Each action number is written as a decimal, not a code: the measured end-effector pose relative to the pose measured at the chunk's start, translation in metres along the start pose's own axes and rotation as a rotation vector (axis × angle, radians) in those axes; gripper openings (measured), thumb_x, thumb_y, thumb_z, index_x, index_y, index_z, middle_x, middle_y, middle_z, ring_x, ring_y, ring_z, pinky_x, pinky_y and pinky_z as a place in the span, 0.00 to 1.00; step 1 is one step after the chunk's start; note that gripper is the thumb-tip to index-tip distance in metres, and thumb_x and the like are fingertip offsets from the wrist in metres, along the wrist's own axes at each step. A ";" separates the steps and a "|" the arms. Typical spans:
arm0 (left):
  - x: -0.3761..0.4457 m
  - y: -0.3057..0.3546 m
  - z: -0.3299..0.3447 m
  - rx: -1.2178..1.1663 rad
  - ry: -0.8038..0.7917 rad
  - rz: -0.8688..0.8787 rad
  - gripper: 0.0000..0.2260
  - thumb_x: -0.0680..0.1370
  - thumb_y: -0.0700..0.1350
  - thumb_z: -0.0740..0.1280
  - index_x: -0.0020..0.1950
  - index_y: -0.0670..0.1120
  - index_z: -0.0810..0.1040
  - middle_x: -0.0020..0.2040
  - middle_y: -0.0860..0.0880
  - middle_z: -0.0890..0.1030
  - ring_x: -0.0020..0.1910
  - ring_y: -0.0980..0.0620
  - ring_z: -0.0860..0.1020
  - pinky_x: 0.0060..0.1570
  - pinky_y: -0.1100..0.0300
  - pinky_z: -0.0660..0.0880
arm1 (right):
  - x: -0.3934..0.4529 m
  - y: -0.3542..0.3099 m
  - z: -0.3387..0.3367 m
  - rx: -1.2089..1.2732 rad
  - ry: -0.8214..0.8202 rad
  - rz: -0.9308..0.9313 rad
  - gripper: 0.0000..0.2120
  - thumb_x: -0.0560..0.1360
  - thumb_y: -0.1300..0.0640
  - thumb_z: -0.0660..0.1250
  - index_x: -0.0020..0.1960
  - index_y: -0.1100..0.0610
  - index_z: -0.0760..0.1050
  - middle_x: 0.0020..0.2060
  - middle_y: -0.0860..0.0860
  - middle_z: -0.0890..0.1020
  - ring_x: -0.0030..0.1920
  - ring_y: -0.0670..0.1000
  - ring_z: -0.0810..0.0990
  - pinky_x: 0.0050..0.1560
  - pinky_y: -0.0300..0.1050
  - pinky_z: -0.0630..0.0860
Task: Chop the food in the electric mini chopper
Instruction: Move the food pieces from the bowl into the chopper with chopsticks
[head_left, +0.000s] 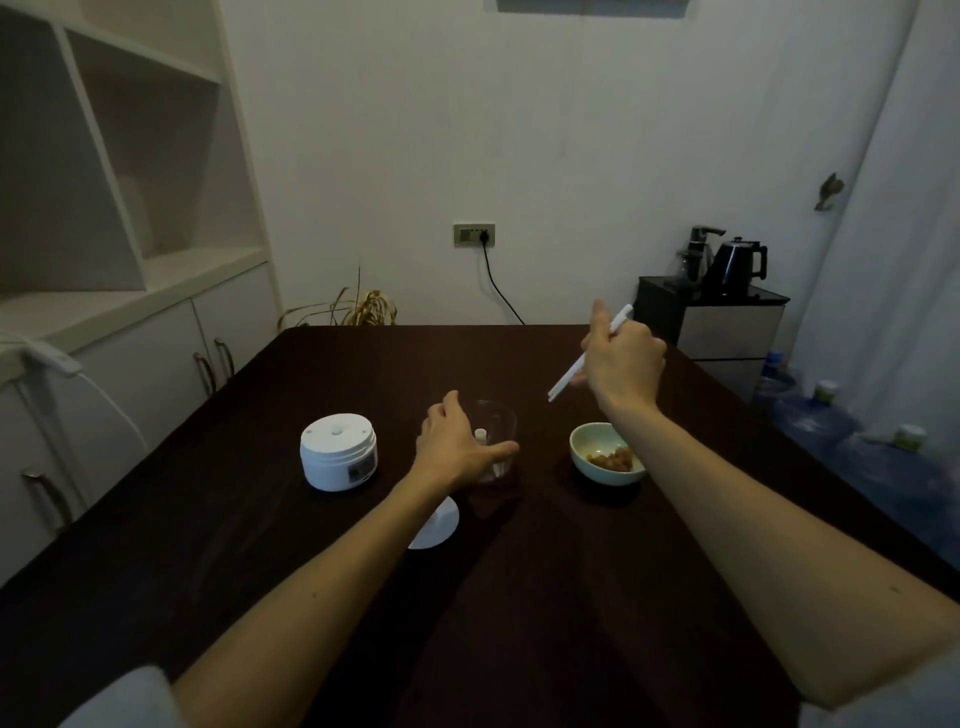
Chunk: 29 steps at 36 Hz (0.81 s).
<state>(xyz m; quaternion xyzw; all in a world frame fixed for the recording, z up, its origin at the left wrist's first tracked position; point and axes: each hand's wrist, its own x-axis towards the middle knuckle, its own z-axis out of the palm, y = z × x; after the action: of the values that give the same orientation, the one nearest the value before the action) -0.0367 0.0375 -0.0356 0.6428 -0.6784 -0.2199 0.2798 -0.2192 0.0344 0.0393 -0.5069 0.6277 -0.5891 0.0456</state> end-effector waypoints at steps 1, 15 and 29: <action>0.000 0.001 0.001 -0.018 -0.004 -0.002 0.52 0.67 0.61 0.75 0.78 0.44 0.47 0.76 0.40 0.56 0.74 0.40 0.59 0.70 0.44 0.62 | 0.000 0.002 -0.002 -0.032 -0.004 -0.010 0.23 0.84 0.44 0.57 0.41 0.59 0.78 0.29 0.49 0.79 0.27 0.45 0.83 0.28 0.38 0.81; -0.001 -0.002 0.009 -0.212 0.013 -0.052 0.50 0.68 0.53 0.78 0.77 0.41 0.48 0.75 0.40 0.57 0.72 0.40 0.61 0.70 0.47 0.64 | -0.002 0.033 -0.009 -0.298 -0.153 0.110 0.21 0.84 0.46 0.56 0.40 0.58 0.73 0.29 0.52 0.80 0.26 0.46 0.82 0.31 0.42 0.82; 0.000 -0.006 0.008 -0.277 0.040 -0.016 0.46 0.63 0.48 0.82 0.72 0.44 0.59 0.69 0.43 0.68 0.66 0.43 0.70 0.64 0.47 0.71 | 0.002 0.046 -0.005 -0.431 -0.342 0.212 0.16 0.82 0.48 0.62 0.52 0.61 0.80 0.37 0.52 0.83 0.31 0.44 0.79 0.27 0.37 0.67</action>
<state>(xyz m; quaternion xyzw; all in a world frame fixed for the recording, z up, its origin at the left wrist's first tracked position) -0.0377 0.0368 -0.0457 0.6076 -0.6308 -0.3009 0.3773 -0.2503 0.0265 0.0057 -0.5282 0.7711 -0.3401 0.1031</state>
